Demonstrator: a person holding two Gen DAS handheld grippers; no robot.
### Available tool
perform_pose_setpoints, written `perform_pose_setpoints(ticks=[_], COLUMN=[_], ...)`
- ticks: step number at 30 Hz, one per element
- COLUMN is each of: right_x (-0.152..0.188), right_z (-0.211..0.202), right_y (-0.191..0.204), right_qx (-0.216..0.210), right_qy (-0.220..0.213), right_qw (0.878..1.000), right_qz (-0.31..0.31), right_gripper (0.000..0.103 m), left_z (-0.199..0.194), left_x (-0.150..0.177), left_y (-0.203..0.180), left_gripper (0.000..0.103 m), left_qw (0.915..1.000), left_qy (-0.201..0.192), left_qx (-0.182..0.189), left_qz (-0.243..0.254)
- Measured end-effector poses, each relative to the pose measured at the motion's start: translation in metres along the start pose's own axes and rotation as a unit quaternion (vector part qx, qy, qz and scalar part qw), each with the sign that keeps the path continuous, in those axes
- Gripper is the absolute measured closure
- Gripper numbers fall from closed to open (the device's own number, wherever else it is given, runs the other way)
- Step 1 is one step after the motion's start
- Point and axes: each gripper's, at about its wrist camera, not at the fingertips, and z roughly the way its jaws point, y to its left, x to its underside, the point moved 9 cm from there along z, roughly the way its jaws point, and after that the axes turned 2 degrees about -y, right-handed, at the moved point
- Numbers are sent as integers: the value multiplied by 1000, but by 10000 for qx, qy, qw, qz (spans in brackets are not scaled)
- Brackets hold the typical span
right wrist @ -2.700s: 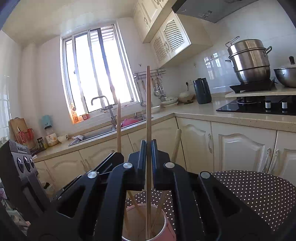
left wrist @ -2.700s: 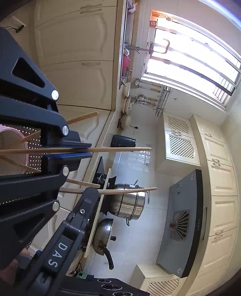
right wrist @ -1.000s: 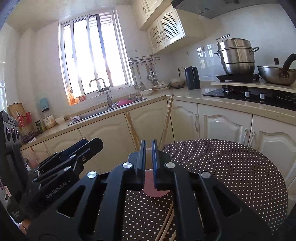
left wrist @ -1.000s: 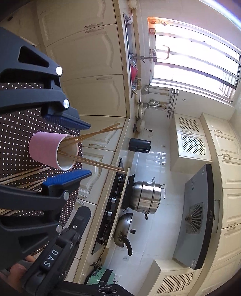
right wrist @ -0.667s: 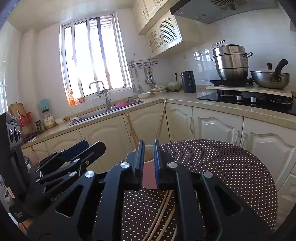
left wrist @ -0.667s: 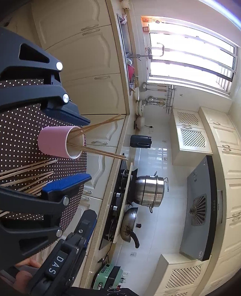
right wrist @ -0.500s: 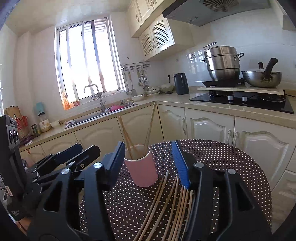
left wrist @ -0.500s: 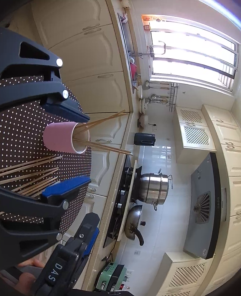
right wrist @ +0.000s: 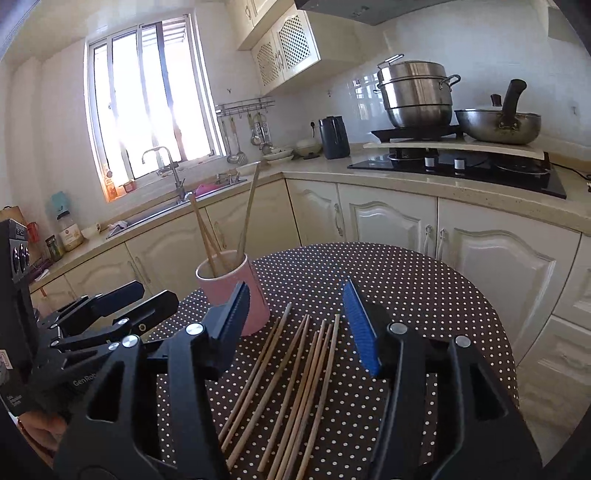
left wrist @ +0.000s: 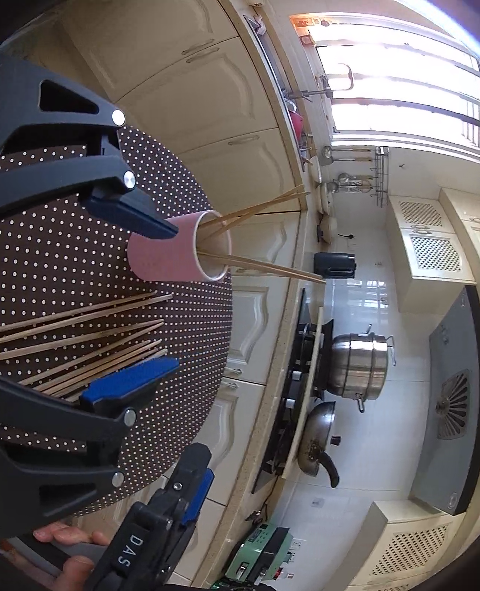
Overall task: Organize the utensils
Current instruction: 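Move the left tool down to the loose chopsticks while the right tool follows, then close the left tool on one chopstick while the right tool grasps another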
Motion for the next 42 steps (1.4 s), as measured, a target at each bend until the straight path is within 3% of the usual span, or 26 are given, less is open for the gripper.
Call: perform_pose_setpoints(ticks=[10,11,12,15,20,29,34,42], right_x=[46,51,55,71,92,100,104,100], right_z=[45,49,53,66,84,109,125,146], right_y=[-22,-23,-24,-30,-38,-44,-43,-36], right_qx=[44,24,32,30,11,30,79,226], right_qy=[1369,1500,1597,1997,2560,3037,3300,3533], right_qw=[9906,9887,9872,9798,9666,9527,9439,9352], right_qz=[18,25,25,50,153,117,68,-112], right_gripper=[50,50,50,50,50,51,68,69], left_z=[50,56,61,82,106,131,139,151], left_x=[45,50,54,72,90,103,104,99], left_y=[-5,-5,-5,-3,0,2,-2,-9], left_gripper=[37,40,51,70,77,77,77,78], left_qw=[9888,9868,9845,9738,9628,9567,9553,9563], left_qy=[1440,1568,1700,2235,2696,2905,2934,2906], left_qx=[-116,-143,-129,-119,28,-66,-148,-150], left_qz=[363,385,404,409,164,178,321,299])
